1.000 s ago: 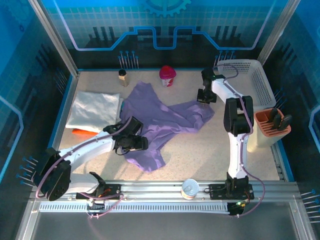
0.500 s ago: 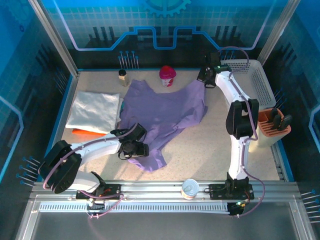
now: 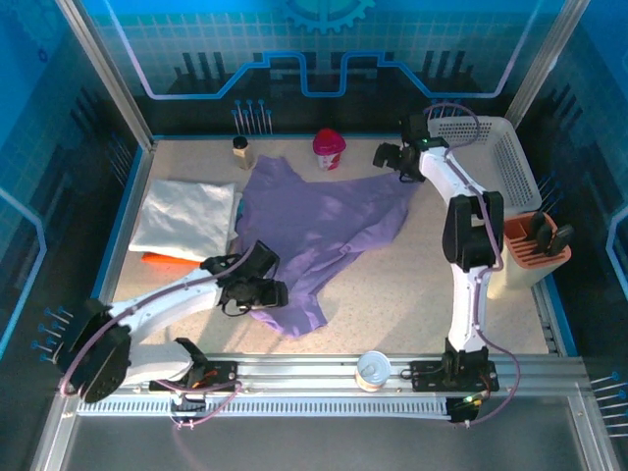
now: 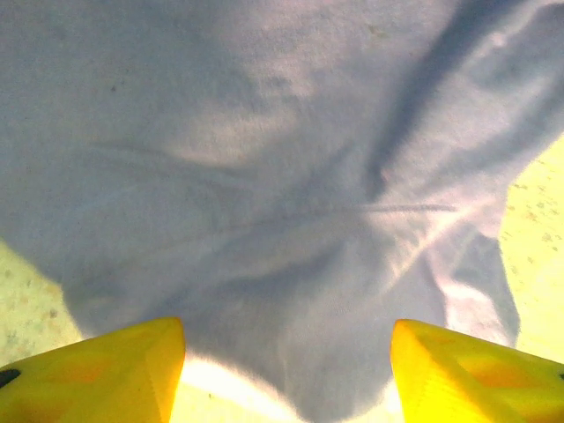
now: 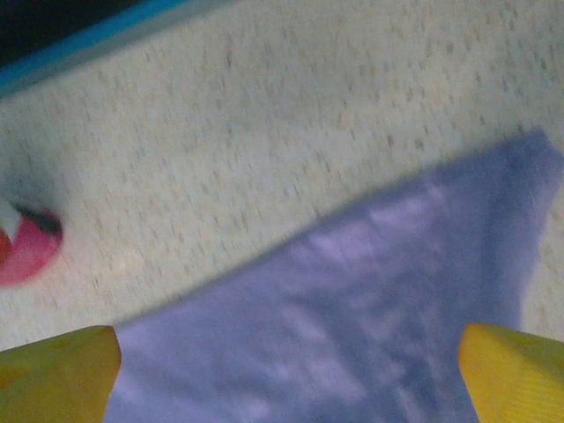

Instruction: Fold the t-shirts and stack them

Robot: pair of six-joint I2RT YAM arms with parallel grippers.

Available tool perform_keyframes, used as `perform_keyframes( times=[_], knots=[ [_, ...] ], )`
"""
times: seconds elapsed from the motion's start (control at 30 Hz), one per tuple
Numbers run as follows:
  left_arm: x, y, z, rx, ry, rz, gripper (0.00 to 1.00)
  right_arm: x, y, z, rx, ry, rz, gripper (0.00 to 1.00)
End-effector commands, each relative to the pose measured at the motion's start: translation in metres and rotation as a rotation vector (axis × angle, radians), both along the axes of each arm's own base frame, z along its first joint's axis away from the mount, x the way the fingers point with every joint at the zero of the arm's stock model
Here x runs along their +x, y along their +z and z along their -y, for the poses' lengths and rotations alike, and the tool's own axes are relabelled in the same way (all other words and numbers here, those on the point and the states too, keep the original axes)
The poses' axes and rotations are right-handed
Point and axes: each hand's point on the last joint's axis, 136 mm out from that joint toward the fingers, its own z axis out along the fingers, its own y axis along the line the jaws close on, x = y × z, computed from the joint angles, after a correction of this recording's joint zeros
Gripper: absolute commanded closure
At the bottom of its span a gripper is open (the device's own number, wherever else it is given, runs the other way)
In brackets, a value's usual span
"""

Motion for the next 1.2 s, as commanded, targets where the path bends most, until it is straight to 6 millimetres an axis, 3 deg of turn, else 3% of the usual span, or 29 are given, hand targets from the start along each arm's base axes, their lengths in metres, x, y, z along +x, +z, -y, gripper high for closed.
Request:
perform_keyframes(
  times=[0.0,0.1,0.3,0.43,0.6,0.8,1.07,1.17],
  knots=[
    [-0.034,0.000,-0.011,-0.009,0.026,-0.112,0.36,-0.015,0.037,-0.013,0.092,0.063,0.091,0.00],
    [-0.049,-0.001,-0.014,-0.025,0.045,-0.152,0.38,-0.038,0.031,-0.021,0.153,0.091,0.074,0.01],
    [-0.069,-0.016,-0.002,-0.123,0.099,-0.197,0.55,-0.088,0.012,-0.017,0.145,0.033,0.000,0.16],
    [-0.066,-0.030,0.008,-0.165,0.134,-0.182,0.55,-0.119,0.001,-0.020,0.181,0.043,-0.055,0.16],
    [-0.052,-0.037,0.001,-0.117,0.180,-0.120,0.54,-0.150,-0.008,-0.018,0.171,0.058,-0.070,0.16],
    [-0.038,-0.041,0.004,-0.126,0.222,-0.072,0.55,-0.166,-0.019,-0.018,0.185,0.064,-0.094,0.16],
    [-0.036,-0.056,0.010,-0.116,0.226,-0.107,0.66,-0.175,-0.021,-0.002,0.127,-0.001,-0.081,0.16],
    [-0.032,-0.054,0.010,-0.107,0.225,-0.093,0.75,-0.178,-0.025,0.008,0.093,-0.032,-0.104,0.16]
  ],
)
